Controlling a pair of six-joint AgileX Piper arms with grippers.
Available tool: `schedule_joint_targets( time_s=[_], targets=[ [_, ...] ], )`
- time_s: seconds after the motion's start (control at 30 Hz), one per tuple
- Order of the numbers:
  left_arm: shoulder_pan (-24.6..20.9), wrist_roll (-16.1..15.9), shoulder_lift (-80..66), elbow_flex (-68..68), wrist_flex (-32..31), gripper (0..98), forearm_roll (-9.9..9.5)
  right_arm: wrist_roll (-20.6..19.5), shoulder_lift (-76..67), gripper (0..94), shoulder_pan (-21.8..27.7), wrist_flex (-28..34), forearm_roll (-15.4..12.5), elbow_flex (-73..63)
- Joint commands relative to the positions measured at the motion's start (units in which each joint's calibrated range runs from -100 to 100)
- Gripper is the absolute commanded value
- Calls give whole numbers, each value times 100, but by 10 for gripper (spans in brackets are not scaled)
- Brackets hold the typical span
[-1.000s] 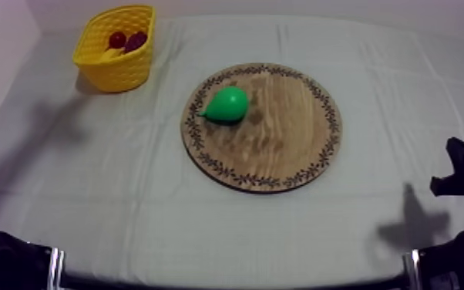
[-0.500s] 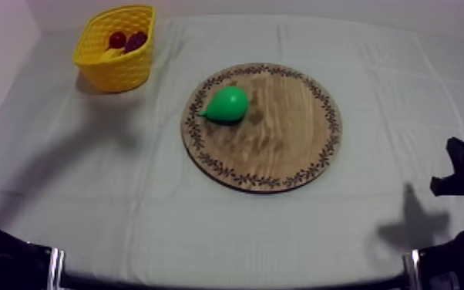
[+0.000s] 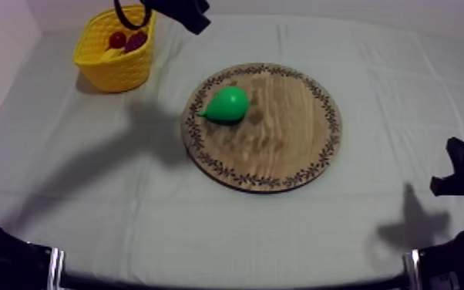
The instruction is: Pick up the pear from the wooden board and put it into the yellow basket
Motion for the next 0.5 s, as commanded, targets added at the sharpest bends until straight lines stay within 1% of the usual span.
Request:
schedule_joint_targets(
  time_s=[0.0, 0.03, 0.13, 0.23, 0.3, 0.37, 0.47],
  targets=[
    [-9, -20, 25, 19, -8, 88, 10, 2, -5, 3, 0, 4, 2, 5],
    [-13, -22, 40, 26, -7, 141, 13, 2, -5, 3, 0, 4, 2, 5],
    [-26, 11, 79, 3, 141, 348, 4, 2, -5, 3, 0, 4, 2, 5],
    [-50, 31, 107, -65, 399, 594, -7, 2, -5, 3, 0, 4, 2, 5],
    [-70, -17, 124, -122, 679, 765, -13, 2, -5, 3, 0, 4, 2, 5],
    [-87, -61, 137, -196, 958, 865, -16, 2, -5, 3, 0, 4, 2, 5],
    [-105, -115, 150, -237, 1174, 927, -2, 2, -5, 3, 0, 4, 2, 5]
  ],
)
